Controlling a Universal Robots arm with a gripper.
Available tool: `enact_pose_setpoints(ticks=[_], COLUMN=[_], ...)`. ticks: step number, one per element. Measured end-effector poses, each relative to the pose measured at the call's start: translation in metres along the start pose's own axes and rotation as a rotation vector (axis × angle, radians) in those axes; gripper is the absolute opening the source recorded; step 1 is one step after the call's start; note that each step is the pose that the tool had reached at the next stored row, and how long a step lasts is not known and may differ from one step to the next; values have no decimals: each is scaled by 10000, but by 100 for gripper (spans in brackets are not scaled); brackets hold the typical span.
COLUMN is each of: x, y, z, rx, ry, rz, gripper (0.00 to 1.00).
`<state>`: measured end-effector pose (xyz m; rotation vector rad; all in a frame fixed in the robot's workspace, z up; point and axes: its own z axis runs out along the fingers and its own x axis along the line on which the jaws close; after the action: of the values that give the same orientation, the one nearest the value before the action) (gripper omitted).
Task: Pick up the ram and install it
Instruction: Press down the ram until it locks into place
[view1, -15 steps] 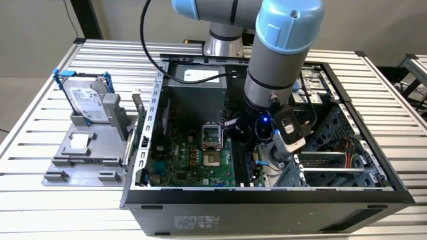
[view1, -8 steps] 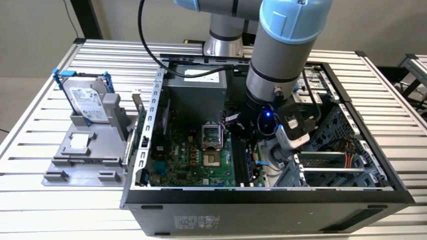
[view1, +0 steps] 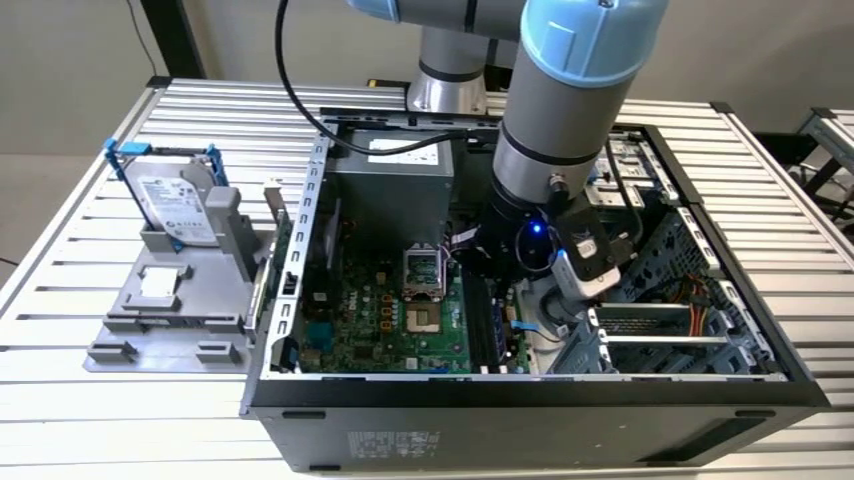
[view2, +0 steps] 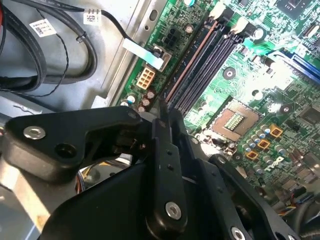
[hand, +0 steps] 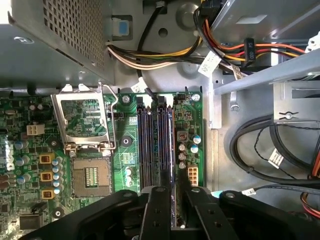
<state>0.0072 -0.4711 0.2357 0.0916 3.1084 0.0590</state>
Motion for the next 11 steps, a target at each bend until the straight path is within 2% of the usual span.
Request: enact_pose_setpoints(ticks=[11], x=[0], y=[-2], z=[0], rx=[1], ry=[0], rz=[0], gripper=[0])
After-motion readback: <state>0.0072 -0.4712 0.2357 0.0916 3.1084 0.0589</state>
